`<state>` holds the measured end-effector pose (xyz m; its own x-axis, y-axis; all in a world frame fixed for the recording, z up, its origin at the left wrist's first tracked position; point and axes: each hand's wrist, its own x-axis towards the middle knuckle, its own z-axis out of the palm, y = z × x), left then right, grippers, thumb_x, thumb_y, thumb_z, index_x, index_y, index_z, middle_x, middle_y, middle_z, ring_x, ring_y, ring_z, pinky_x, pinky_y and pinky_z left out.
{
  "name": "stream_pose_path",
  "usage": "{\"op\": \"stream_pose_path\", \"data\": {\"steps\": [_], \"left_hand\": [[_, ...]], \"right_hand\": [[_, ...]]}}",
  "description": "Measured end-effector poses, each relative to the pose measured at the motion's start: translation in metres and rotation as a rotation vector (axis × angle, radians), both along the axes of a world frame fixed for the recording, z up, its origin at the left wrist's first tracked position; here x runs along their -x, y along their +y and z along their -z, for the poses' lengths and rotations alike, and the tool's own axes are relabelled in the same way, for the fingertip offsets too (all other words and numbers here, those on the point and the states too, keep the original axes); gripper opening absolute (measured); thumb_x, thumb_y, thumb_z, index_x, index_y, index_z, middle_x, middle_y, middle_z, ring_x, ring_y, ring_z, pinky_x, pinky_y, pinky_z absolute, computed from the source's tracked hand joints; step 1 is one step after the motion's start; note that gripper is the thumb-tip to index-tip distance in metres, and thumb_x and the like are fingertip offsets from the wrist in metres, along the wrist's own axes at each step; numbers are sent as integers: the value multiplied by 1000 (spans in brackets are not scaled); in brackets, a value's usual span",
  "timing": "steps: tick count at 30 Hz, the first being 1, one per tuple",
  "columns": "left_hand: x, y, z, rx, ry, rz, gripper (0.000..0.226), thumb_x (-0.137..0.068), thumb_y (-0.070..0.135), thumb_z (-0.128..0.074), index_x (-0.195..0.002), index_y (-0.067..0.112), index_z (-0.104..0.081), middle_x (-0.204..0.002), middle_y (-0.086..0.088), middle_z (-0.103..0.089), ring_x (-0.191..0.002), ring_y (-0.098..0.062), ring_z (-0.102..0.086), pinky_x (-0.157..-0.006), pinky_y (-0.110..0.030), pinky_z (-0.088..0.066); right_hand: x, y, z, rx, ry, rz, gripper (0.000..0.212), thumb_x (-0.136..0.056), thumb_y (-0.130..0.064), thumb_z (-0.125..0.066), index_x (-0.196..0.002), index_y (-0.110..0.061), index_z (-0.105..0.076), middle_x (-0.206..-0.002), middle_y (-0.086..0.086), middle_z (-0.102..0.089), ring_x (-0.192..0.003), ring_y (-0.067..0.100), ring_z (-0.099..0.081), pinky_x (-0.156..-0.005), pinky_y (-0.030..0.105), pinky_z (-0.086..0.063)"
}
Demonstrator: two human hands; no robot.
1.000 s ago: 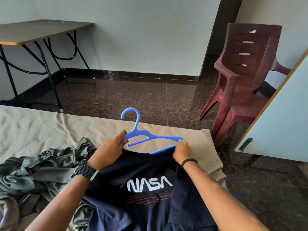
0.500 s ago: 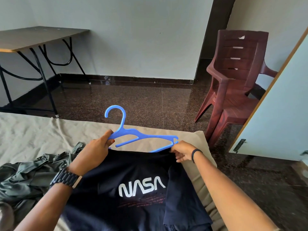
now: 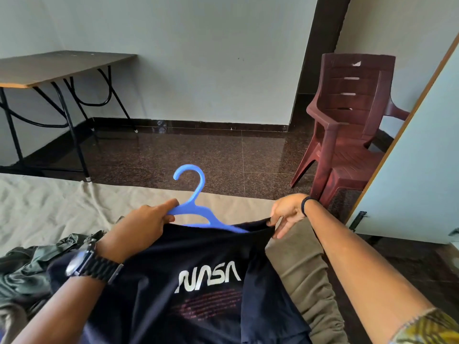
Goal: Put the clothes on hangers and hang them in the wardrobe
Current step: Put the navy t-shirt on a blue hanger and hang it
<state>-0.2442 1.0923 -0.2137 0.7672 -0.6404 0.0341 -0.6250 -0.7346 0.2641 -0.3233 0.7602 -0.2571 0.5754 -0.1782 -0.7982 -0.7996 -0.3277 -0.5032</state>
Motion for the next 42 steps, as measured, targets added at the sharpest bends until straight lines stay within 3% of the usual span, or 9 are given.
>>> {"op": "stream_pose_path", "data": {"steps": [3, 8, 13, 17, 23, 28, 33, 35, 42], "left_hand": [[7, -4, 7, 1, -88, 34, 32, -100, 21, -43, -132, 19, -44, -103, -16, -68, -97, -38, -60, -68, -37, -34], [13, -11, 6, 62, -131, 32, 18, -100, 27, -40, -114, 16, -40, -92, -12, -66, -91, -38, -61, -64, -37, -35], [15, -26, -7, 196, -143, 54, 17, -99, 26, -43, -93, 18, -30, -63, -3, -48, -72, -38, -57, -58, -40, -39], [14, -35, -27, 206, -186, 60, 15, -99, 29, -43, -95, 20, -32, -66, -3, -50, -66, -33, -55, -58, -39, -41], [23, -46, -69, 281, -264, 87, 18, -99, 34, -42, -101, 17, -40, -72, -6, -54, -67, -35, -54, -59, -39, -43], [27, -50, -123, 476, -206, 187, 11, -96, 27, -49, -104, 19, -48, -75, -10, -63, -77, -37, -60, -72, -45, -50], [44, -62, -182, 580, -264, 268, 14, -97, 26, -49, -110, 21, -52, -74, -2, -64, -80, -31, -59, -77, -41, -48], [53, -67, -207, 652, -280, 322, 11, -97, 23, -50, -107, 19, -53, -69, 4, -62, -76, -24, -60, -75, -36, -47], [69, -75, -265, 782, -145, 467, 18, -93, 37, -56, -108, 29, -50, -90, 8, -63, -71, -2, -67, -78, -26, -49]], "right_hand": [[-4, 3, -17, 163, -58, -85, 19, -94, 0, -54, -109, 11, -55, -115, 26, -56, -76, 29, -66, -52, 33, -58], [-5, 17, -35, 384, -282, -247, 16, -88, -14, -54, -75, -6, -60, -71, 6, -59, -62, 14, -59, -51, 23, -53], [-4, 31, -56, 683, -585, -365, 50, -88, -21, -54, -45, -17, -27, -46, 1, -25, -41, 15, -25, -52, 17, -36], [2, 31, -76, 720, -703, -258, 52, -86, -22, -54, -43, -17, -27, -44, 0, -26, -43, 16, -24, -54, 27, -33], [24, 42, -133, 708, -880, -6, 48, -85, -20, -55, -46, -17, -29, -46, -1, -27, -44, 12, -24, -47, 27, -24], [58, 50, -194, -116, -1084, 199, 28, -101, -16, -40, -77, -6, -52, -65, 16, -65, -52, 21, -65, -47, 24, -51], [86, 39, -260, 473, -1240, -38, 12, -92, -30, -59, -99, -20, -59, -92, 4, -66, -83, 15, -65, -71, 25, -51], [100, 40, -285, 590, -1123, -226, 41, -82, -50, -64, -116, -29, -55, -105, -2, -65, -95, 11, -64, -83, 23, -49], [139, 58, -350, 539, -1140, -301, 11, -95, -23, -55, -94, -18, -65, -89, 7, -69, -73, 20, -70, -67, 21, -56]]}}
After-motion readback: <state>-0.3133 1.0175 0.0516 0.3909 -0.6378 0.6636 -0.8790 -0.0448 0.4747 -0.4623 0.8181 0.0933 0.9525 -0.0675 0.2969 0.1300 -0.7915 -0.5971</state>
